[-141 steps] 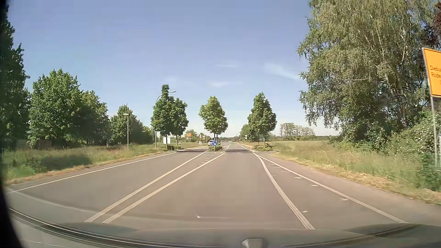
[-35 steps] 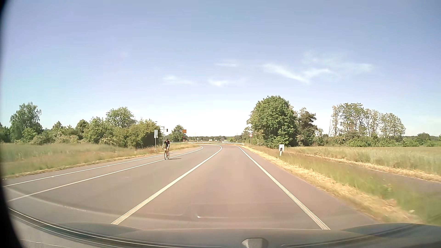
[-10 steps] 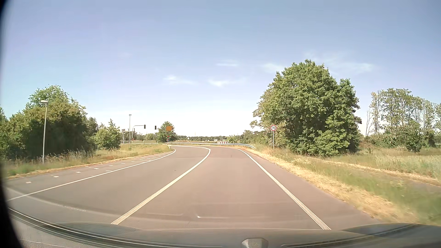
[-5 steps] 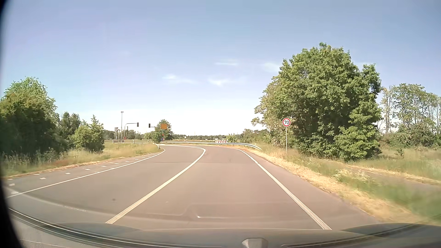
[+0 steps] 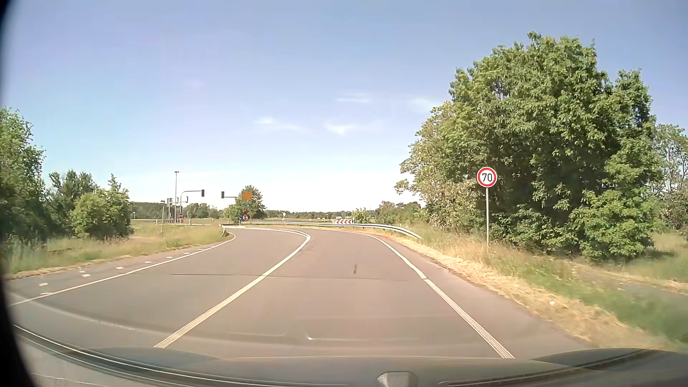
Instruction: Follow the waypoints while adhering to traffic rules and regulations
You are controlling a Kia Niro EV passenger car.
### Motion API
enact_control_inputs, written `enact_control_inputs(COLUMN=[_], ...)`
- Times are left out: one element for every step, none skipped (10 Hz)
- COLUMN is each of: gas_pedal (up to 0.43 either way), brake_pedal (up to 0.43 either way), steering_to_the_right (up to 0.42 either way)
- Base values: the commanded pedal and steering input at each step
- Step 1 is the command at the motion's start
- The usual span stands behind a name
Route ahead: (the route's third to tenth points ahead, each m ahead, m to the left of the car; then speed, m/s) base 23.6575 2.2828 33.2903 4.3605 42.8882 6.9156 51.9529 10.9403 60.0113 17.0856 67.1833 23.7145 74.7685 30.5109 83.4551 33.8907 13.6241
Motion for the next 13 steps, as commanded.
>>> enact_control_inputs(gas_pedal=[0.000, 0.000, 0.000, 0.000, 0.000, 0.000, 0.000, 0.000, 0.000, 0.000, 0.000, 0.000, 0.000], brake_pedal=[0.030, 0.030, 0.030, 0.030, 0.030, 0.030, 0.030, 0.030, 0.030, 0.030, 0.030, 0.037, 0.049], steering_to_the_right=[0.001, 0.001, 0.001, 0.000, -0.001, -0.003, -0.004, -0.006, -0.009, -0.011, -0.014, -0.014, -0.016])
